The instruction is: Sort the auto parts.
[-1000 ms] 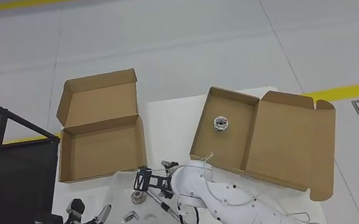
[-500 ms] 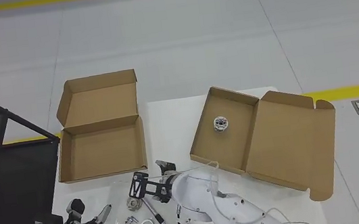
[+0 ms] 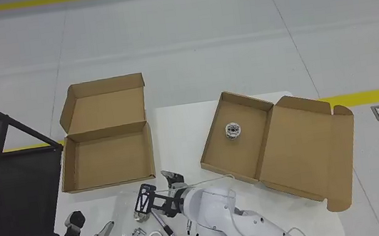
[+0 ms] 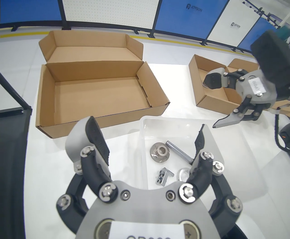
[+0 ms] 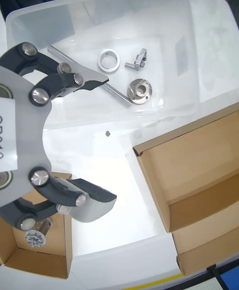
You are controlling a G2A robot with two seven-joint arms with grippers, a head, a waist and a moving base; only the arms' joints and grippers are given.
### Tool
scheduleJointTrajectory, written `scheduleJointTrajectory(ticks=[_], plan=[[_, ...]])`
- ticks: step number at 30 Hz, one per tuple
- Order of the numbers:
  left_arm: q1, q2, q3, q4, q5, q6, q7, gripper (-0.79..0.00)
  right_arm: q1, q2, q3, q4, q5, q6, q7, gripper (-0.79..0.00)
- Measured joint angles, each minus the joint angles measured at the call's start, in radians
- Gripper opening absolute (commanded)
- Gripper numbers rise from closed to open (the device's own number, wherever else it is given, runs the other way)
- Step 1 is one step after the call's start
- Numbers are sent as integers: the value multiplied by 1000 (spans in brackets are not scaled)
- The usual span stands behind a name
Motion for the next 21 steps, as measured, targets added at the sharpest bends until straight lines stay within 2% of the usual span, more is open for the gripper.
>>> scheduleJointTrajectory(ticks=[4, 8, 9, 11, 14, 16, 17, 21], plan=[[12, 1, -14, 5, 0, -22, 13, 0, 2, -9, -4, 45, 36, -21, 79, 0], [13, 0, -12, 7, -23, -30, 1, 0, 3, -17, 2, 85, 33, 37, 95, 0], [11, 0, -14, 8, -26, -28, -1, 0, 6, -18, 5, 91, 36, 43, 97, -89], [5, 0, -16, 12, -28, -22, -5, 0, 13, -21, 15, 104, 53, 37, 106, -382], [-4, 0, -14, 21, -25, -16, -5, 0, 25, -23, 25, 116, 82, -7, 121, -600], [-11, -1, -13, 25, -17, -7, -4, 0, 29, -23, 30, 120, 95, -34, 122, -690], [-13, -1, -11, 26, -14, -3, -3, 0, 30, -23, 32, 122, 99, -44, 122, -770], [-18, -2, -6, 28, -7, 6, 1, 0, 34, -25, 36, 128, 107, -60, 134, -785]])
